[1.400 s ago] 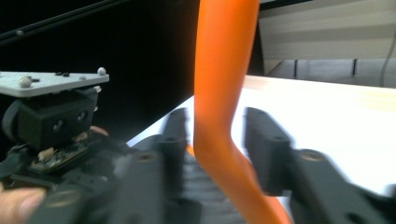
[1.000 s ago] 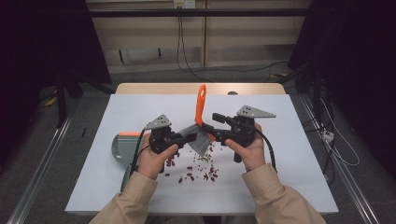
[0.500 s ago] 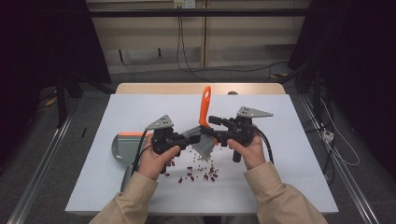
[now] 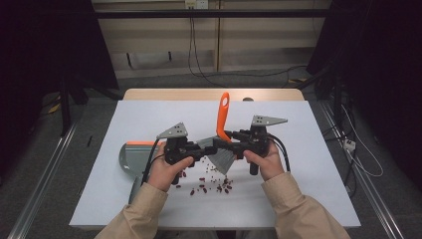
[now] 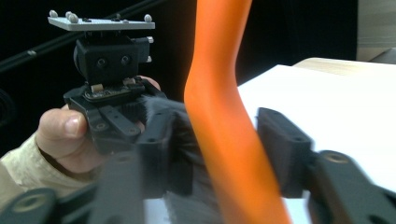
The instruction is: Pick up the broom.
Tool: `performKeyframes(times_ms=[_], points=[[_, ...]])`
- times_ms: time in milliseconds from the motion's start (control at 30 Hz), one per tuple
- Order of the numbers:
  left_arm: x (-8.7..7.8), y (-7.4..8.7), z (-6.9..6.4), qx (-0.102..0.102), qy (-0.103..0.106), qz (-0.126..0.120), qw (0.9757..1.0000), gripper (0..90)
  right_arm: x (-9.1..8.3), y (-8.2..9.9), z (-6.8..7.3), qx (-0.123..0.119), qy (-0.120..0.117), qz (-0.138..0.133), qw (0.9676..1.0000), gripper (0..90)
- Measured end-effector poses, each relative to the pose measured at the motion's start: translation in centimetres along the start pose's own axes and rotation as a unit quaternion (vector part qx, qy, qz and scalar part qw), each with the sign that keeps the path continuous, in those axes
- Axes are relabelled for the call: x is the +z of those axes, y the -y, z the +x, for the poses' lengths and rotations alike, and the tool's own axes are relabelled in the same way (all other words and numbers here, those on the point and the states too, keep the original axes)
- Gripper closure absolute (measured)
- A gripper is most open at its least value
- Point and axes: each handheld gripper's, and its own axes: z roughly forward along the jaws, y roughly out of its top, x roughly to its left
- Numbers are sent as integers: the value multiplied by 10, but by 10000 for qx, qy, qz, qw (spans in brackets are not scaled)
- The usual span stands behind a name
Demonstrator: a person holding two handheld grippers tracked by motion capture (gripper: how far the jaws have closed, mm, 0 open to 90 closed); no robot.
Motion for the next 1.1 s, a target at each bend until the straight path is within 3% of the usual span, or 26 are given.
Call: performKeyframes(times_ms=[67, 133, 200, 333, 500, 767, 900, 1033, 1100], points=[[0, 0, 1, -17, 57, -67, 10000, 816, -6, -2, -1, 135, -67, -35, 9999, 693], [2, -1, -1, 132, -87, -35, 9999, 777, -8, -4, 1, 148, -6, 9, 9999, 703], [2, -1, 0, 60, -153, -62, 9998, 712, -10, -5, 4, 116, 97, 17, 9999, 705], [-2, -1, 1, 224, -427, 93, 9988, 605, -17, -10, 3, 142, 396, -71, 9991, 707], [-4, 0, 4, 355, -769, 213, 9962, 344, -27, -13, 3, -57, 958, 13, 9954, 708], [-10, -1, 5, 425, -935, 174, 9946, 234, -45, -14, -4, -188, 1828, 245, 9827, 708], [-12, -1, 7, 423, -967, 201, 9942, 216, -54, -13, -8, -306, 2114, 370, 9762, 707], [-16, -1, 8, 432, -1026, 222, 9935, 185, -63, -9, -12, -405, 2486, 576, 9660, 707], [-19, -1, 8, 424, -1074, 203, 9931, 179, -66, -7, -14, -355, 2582, 591, 9636, 707]])
